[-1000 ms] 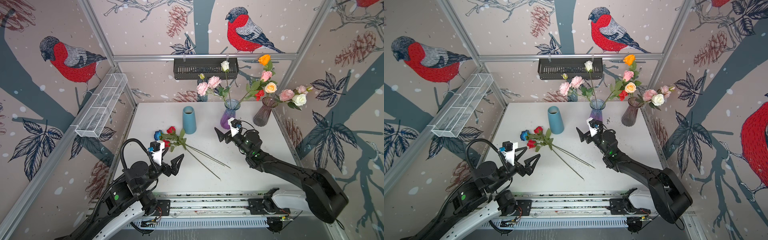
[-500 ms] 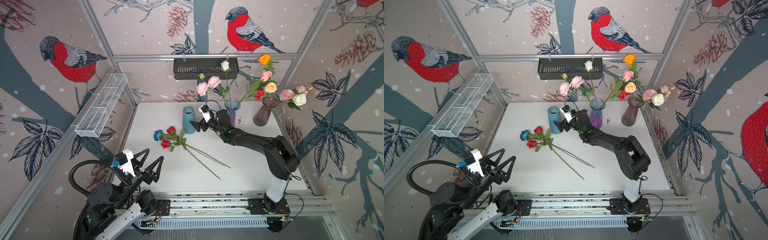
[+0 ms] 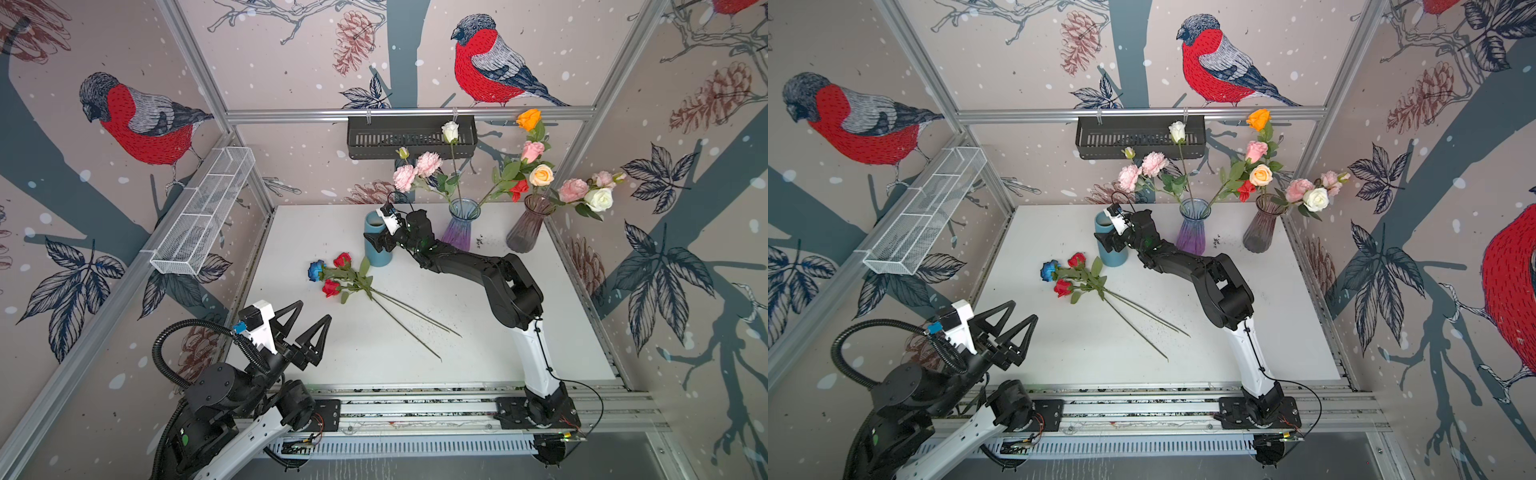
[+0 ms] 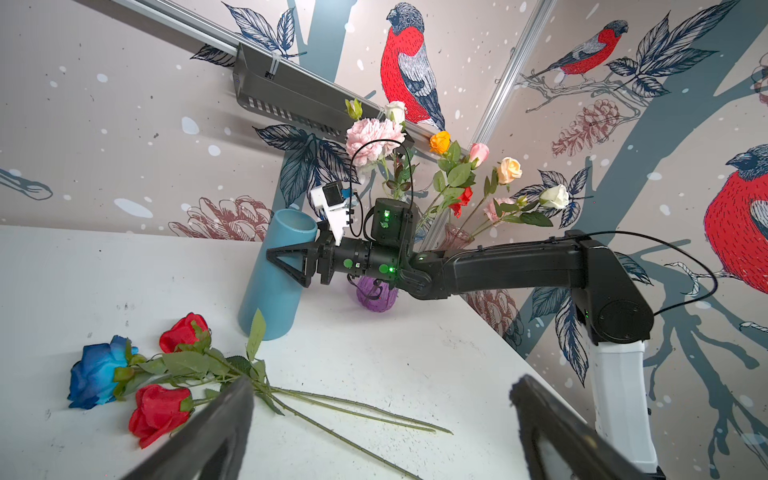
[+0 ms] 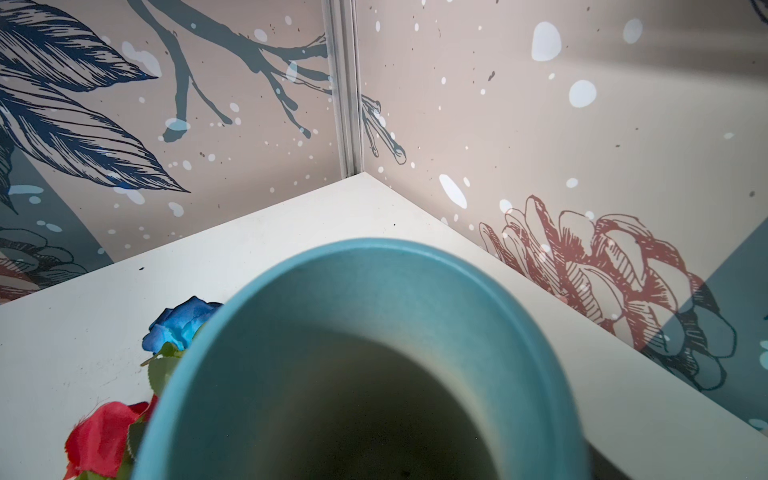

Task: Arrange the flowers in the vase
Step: 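Move the right gripper over to the teal cylindrical vase, then grasp the rim of the teal vase with the right gripper, then slide the teal vase nearer the robot with the right gripper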

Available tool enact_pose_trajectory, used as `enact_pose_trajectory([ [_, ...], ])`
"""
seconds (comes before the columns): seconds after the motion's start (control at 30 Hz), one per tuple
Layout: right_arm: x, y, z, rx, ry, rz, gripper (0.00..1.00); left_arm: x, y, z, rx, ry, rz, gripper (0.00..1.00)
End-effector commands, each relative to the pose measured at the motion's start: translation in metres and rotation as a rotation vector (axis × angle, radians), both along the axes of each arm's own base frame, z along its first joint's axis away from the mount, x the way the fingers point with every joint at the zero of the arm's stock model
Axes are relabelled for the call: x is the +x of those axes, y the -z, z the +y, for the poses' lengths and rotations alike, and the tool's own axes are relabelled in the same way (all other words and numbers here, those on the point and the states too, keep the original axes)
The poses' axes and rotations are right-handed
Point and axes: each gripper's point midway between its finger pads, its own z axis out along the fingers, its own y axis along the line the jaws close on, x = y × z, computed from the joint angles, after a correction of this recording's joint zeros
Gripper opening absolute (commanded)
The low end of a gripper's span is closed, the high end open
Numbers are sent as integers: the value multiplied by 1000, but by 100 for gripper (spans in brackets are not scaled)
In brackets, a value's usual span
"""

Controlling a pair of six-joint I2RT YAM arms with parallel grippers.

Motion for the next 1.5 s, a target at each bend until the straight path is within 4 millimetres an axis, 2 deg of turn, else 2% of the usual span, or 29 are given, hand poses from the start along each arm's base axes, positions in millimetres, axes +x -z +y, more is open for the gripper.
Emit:
enact_pose_trajectory([
  [0.0, 6, -4, 5, 37, -5, -8, 87, 1, -3, 4, -17, -17, -3, 97],
  [0.17, 5, -7, 9, 61, -35, -21, 82, 0, -3, 3, -17, -15, -4, 97],
  [0.27, 0, -13, 9, 74, -59, -35, 72, 1, -3, 3, -15, -17, -3, 97],
  [0.43, -9, -26, 1, 88, -57, -77, 71, 1, -3, 4, -15, -19, -4, 97],
  [0.63, -32, -37, -19, 64, -49, -112, 71, 1, -2, 3, -14, -19, -5, 97],
  [0.87, -82, -41, -59, 29, -65, -111, 71, 0, -4, 1, -13, -4, -14, 97],
  [1.03, -130, -46, -97, 11, -54, -104, 71, 0, -3, 0, -9, 0, -16, 97],
  [1.23, -189, -39, -137, -20, -44, -61, 72, 1, -2, -3, -2, 4, -14, 97],
  [1.47, -245, -38, -172, -10, -15, -65, 73, 8, 3, -14, 39, 19, 17, 97],
])
